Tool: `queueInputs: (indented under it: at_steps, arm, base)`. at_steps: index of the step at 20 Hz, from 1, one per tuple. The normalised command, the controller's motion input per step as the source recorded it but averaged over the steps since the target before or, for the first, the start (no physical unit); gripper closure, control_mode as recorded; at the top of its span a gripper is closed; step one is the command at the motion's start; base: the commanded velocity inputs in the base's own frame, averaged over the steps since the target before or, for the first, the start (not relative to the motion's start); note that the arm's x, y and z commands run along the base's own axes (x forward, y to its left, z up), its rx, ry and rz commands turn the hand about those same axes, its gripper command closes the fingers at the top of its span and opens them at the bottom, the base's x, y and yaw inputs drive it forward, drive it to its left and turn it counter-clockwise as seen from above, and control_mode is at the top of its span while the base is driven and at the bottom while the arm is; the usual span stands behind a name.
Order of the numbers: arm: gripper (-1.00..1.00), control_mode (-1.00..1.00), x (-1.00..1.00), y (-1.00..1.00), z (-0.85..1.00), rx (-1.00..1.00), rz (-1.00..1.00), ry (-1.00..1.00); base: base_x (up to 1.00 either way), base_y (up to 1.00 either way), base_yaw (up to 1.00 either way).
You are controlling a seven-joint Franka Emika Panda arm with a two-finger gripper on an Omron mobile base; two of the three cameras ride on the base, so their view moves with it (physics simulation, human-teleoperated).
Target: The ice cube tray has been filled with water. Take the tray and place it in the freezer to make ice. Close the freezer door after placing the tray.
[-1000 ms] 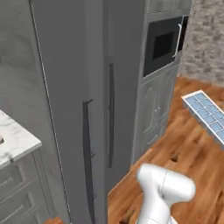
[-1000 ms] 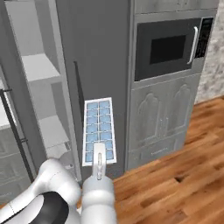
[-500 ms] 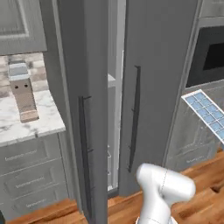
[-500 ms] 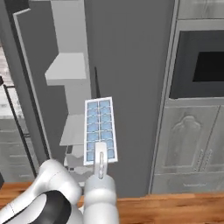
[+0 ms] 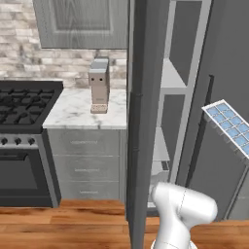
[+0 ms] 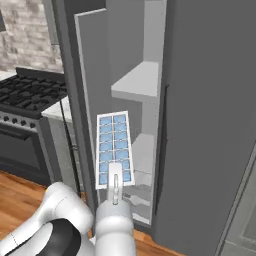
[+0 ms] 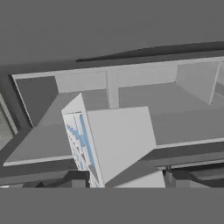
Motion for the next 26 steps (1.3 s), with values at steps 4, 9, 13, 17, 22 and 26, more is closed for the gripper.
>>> queueInputs:
  at_steps: [4, 9, 13, 17, 22, 26]
  arm:
    - [1.00, 1.00, 0.00, 0.00, 0.00, 0.00, 0.00, 0.00]
    - [1.00, 1.00, 0.00, 0.00, 0.00, 0.00, 0.00, 0.00]
    - [1.00, 1.00, 0.00, 0.00, 0.00, 0.00, 0.00, 0.00]
    - [1.00, 1.00, 0.00, 0.00, 0.00, 0.00, 0.00, 0.00]
    - [1.00, 1.00, 0.00, 0.00, 0.00, 0.00, 0.00, 0.00]
    - [1.00, -1.00, 0.38, 0.00, 0.18, 0.00, -0.17, 0.01]
  base:
    - [0.21, -0.33, 0.62]
    - [0.40, -0.56, 0.40]
    - [0.28, -0.46, 0.21]
    - [0.34, -0.28, 0.02]
    - [0.33, -0.18, 0.00]
    - [0.00, 0.00, 0.00]
